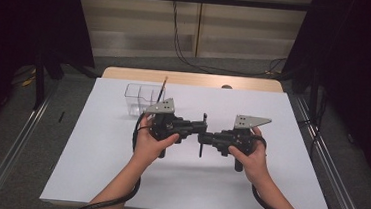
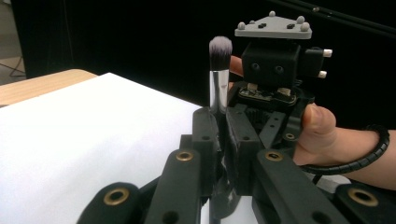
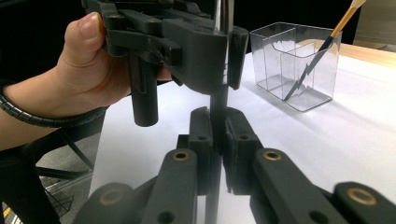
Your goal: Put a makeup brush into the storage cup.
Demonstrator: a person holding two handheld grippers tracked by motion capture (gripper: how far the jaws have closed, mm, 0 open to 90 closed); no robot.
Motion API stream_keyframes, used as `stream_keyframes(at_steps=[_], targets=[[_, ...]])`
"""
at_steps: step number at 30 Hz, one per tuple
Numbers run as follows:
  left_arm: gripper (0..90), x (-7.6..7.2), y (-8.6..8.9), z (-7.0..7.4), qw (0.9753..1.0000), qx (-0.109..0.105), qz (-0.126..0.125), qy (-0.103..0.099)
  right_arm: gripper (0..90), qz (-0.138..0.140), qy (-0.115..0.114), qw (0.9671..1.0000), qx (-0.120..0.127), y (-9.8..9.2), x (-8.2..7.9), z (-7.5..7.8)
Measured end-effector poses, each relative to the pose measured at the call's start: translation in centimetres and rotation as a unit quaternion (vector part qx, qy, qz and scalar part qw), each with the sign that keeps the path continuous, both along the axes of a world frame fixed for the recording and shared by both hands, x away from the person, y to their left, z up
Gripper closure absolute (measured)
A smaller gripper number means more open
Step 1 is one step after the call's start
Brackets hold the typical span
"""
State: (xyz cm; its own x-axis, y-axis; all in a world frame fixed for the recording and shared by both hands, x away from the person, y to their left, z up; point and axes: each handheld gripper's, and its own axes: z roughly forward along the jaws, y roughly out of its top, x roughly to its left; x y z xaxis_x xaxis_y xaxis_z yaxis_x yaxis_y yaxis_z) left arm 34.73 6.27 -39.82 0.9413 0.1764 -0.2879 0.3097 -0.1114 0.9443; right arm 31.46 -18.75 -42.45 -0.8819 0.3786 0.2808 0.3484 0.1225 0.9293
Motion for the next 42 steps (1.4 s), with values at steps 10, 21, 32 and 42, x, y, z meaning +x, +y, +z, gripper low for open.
stream_keyframes(at_steps=[10, 21, 32, 42], targets=[[83.6, 0.0, 0.7, 0.3, 0.9999, -0.006, 0.008, -0.010, 49.7, 0.005, -0.007, 0.9999, -0.007, 0.0, -0.4, -0.2], [83.6, -0.2, 0.9, 0.2, 0.9997, -0.013, 0.006, -0.020, 12.5, -0.015, -0.036, 0.9990, -0.022, -0.3, -0.8, -0.1], [83.6, -0.2, 1.4, 0.1, 0.9996, -0.015, 0.011, -0.020, 10.3, -0.027, -0.042, 0.9979, -0.041, -1.0, -1.1, -0.3], [83.6, -0.1, 2.1, -0.1, 0.9995, -0.015, 0.019, -0.022, 7.6, -0.045, -0.043, 0.9970, -0.045, -2.2, -1.4, -0.6]])
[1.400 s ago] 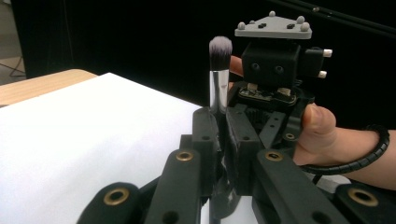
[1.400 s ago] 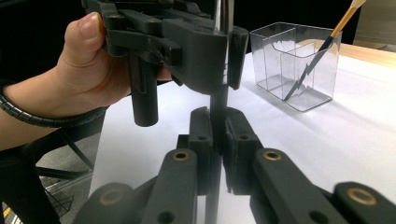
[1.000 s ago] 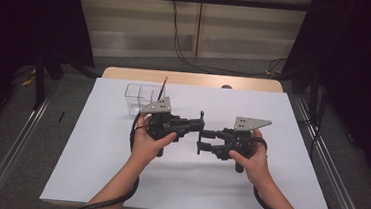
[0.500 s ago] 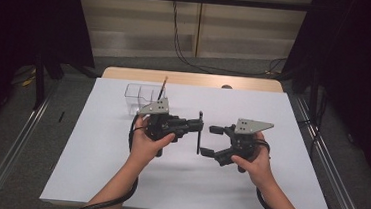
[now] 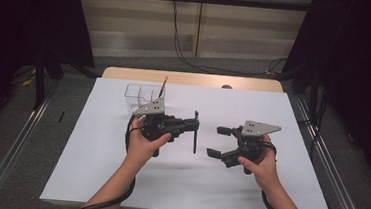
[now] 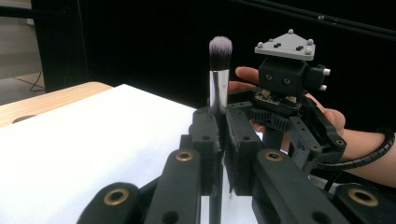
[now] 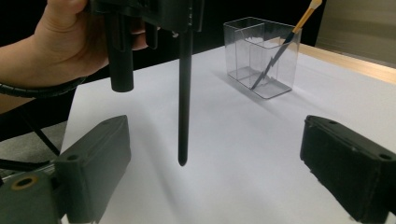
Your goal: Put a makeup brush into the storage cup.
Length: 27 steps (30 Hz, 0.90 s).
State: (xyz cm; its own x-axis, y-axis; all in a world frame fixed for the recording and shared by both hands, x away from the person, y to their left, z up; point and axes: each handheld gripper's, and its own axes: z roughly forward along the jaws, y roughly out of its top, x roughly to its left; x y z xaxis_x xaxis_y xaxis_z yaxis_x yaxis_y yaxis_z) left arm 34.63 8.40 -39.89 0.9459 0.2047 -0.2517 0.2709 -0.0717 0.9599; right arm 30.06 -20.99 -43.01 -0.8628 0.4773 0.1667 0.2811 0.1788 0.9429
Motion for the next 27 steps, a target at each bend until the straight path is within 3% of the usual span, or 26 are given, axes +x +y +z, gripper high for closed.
stream_keyframes(at_steps=[15, 27], targets=[[83.6, 0.0, 0.7, -0.1, 1.0000, -0.004, 0.008, -0.002, 1.8, -0.023, -0.015, 0.9994, -0.023, -1.5, -0.5, -0.4], [83.6, 0.1, 1.3, -0.2, 0.9999, -0.002, 0.015, -0.002, 1.9, -0.033, -0.010, 0.9988, -0.034, -2.5, -1.1, -1.1]])
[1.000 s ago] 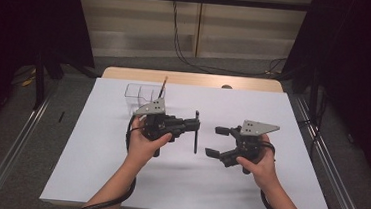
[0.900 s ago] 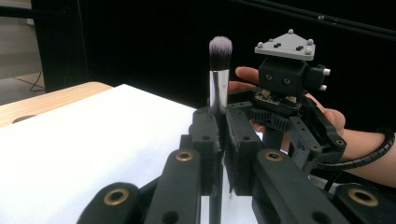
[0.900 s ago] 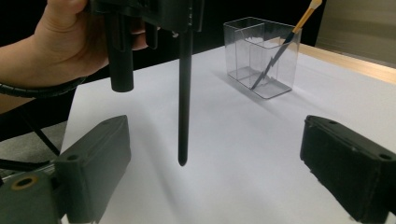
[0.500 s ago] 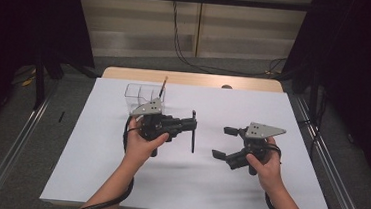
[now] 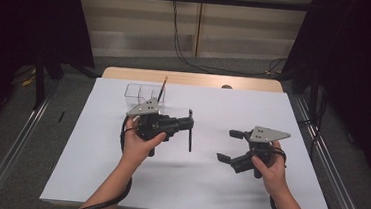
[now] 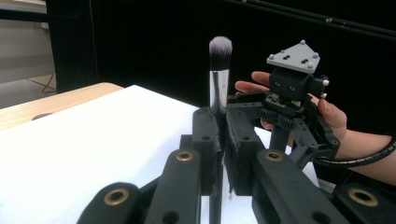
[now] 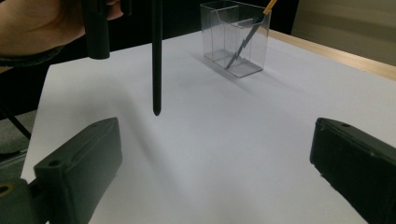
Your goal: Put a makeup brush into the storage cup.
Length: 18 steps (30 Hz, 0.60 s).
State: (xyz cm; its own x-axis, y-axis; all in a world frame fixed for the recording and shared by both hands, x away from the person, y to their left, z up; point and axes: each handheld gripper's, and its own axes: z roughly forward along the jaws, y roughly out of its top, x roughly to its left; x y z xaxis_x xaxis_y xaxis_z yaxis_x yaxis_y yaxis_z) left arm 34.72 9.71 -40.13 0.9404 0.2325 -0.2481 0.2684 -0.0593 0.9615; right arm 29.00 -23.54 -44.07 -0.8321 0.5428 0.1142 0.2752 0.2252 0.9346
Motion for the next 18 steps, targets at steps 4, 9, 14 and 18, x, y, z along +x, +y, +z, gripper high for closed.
stream_keyframes(at_steps=[4, 9, 14, 18], targets=[[83.6, 0.0, 0.2, 0.0, 1.0000, 0.001, 0.004, 0.001, 2.0, -0.004, 0.002, 1.0000, 0.000, -0.5, -0.2, -0.2], [83.7, 0.1, 0.4, 0.0, 1.0000, 0.001, 0.005, -0.001, 2.2, -0.008, 0.004, 1.0000, 0.000, -1.1, -0.5, -0.4], [83.7, 0.1, 0.6, 0.0, 0.9999, 0.004, 0.008, -0.004, 2.3, -0.013, 0.006, 0.9999, -0.002, -1.7, -0.7, -0.5], [83.7, 0.2, 0.7, 0.0, 0.9999, 0.003, 0.013, -0.004, 2.4, -0.017, 0.007, 0.9998, -0.001, -2.1, -0.9, -0.7]])
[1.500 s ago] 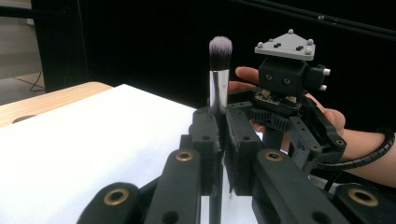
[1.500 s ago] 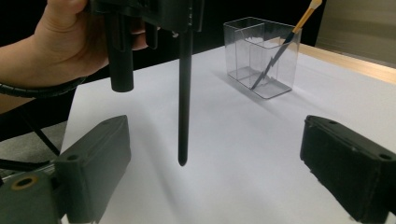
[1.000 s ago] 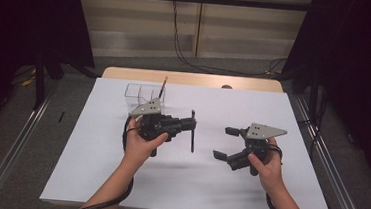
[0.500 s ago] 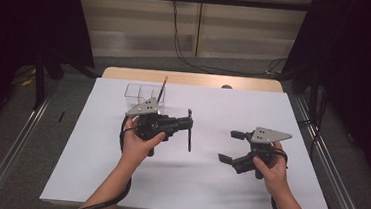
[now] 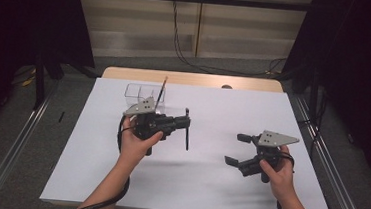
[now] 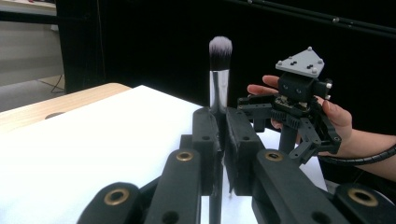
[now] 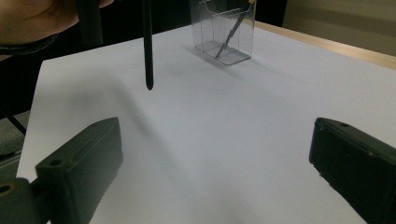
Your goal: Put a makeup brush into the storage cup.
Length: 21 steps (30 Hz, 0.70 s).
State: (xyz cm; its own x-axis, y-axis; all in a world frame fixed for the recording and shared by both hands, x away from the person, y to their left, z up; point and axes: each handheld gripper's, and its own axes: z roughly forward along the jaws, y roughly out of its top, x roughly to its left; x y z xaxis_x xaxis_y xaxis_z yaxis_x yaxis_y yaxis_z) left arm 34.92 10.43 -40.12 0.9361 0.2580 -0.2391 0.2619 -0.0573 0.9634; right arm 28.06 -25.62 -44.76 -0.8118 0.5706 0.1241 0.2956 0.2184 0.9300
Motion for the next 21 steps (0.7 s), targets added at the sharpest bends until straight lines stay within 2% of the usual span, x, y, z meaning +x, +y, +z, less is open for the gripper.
stream_keyframes(at_steps=[21], targets=[[83.7, 0.5, 1.1, -0.2, 0.9998, 0.001, 0.019, -0.001, 2.8, -0.017, 0.007, 0.9998, 0.004, -1.5, -1.0, -0.6]])
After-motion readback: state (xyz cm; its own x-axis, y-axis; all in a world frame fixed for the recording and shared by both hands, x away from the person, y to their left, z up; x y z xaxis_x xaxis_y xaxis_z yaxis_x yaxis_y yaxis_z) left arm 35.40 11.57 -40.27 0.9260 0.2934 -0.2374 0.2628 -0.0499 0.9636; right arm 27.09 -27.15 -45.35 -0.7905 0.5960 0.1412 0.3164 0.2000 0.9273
